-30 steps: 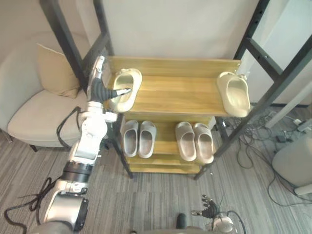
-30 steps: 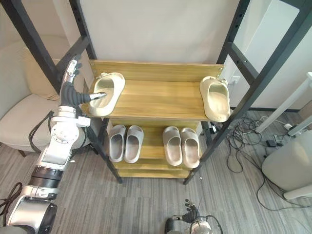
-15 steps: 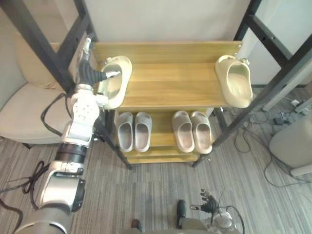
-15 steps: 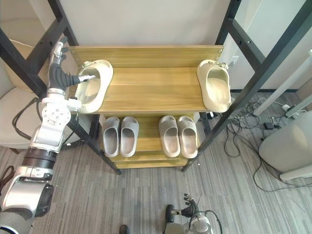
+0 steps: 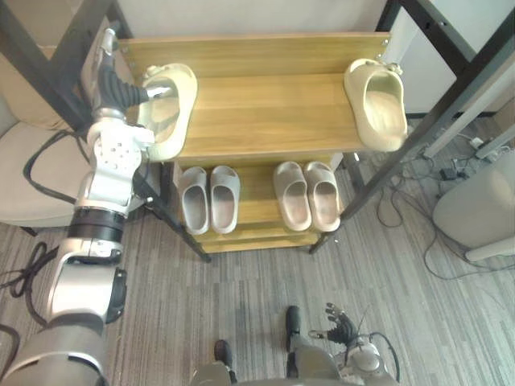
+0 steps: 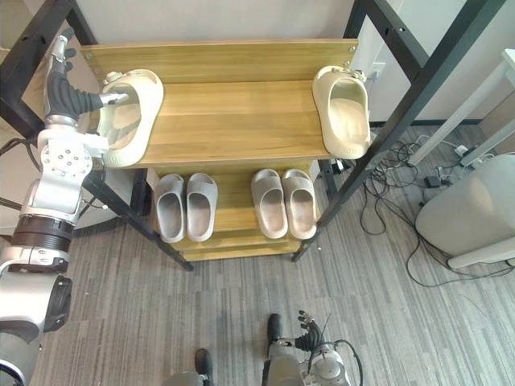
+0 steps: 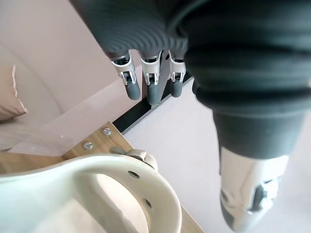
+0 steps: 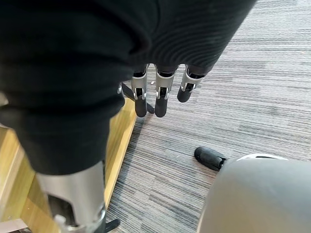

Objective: Organize the slippers on the shoe rack

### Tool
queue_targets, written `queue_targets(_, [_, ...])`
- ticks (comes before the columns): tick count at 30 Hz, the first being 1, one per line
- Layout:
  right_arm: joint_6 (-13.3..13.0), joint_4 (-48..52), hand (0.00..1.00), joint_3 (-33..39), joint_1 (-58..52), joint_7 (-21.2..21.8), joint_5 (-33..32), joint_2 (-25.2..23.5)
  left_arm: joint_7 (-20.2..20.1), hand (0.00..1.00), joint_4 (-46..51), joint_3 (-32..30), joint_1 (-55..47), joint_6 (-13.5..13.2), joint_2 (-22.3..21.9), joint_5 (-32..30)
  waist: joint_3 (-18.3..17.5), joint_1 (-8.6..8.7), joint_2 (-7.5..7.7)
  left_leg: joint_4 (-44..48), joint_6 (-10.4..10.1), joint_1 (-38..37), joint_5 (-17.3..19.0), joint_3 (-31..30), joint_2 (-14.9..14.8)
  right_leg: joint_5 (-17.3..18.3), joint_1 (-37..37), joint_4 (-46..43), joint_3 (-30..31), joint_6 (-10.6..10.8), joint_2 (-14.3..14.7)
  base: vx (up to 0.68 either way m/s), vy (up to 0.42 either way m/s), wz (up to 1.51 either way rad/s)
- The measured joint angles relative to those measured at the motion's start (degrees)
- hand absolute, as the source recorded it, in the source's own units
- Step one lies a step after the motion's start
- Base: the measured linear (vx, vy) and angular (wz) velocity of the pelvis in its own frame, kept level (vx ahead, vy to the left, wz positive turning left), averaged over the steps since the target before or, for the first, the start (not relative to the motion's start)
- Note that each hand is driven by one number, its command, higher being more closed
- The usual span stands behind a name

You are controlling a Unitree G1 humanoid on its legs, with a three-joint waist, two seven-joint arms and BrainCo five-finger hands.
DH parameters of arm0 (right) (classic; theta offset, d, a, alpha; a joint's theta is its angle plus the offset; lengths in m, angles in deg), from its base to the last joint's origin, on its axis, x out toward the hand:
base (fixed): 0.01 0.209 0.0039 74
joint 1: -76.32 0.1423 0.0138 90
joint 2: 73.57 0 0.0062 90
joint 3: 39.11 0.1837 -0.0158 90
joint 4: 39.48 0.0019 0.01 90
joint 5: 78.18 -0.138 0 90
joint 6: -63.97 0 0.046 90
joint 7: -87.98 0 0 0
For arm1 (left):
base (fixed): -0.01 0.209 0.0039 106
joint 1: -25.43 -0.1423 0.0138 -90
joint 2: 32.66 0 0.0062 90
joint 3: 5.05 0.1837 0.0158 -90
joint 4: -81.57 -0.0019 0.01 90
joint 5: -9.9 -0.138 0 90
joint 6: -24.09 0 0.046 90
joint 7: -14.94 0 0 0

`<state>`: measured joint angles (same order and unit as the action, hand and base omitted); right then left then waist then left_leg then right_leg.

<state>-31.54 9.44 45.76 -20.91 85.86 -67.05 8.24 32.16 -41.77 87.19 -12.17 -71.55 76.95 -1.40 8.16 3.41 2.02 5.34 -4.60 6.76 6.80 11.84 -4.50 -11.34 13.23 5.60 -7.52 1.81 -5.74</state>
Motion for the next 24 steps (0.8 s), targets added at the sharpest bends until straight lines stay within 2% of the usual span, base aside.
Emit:
queue_targets(9, [-0.89,2.79,0.0,-0.76,0.02,1.03,-1.18,-0.93,-1.23,0.0,-2.19,3.94,5.59,0.21,2.11,-2.28,0.84,0.33,1.61,1.96,-0.21,3.23,0.21,0.49,0.07,-1.06,2.78,-0.37,0.76,-0.09,-0.05,-0.03,0.004,-0.03])
queue_targets(14, [-0.93,2.93,0.0,-0.92,-0.08,1.07,-2.37,-1.18,-1.13,0.0,-2.32,4.52,5.9,1.29,2.48,-4.46,0.98,0.43,1.79,2.35,-0.14,3.21,0.25,0.56,0.17,-1.23,2.65,-0.4,0.86,-0.05,-0.11,-0.01,0.014,0.0])
queue_targets(24, [-1.06,4.1,0.0,-2.01,-0.05,1.65,-4.52,-1.28,-1.7,0.0,-6.8,6.77,9.29,1.53,5.32,-6.35,1.63,0.78,2.9,7.04,0.39,5.41,2.53,2.08,-0.09,-1.8,3.7,-0.33,2.83,0.44,-0.4,-0.05,0.038,-0.08])
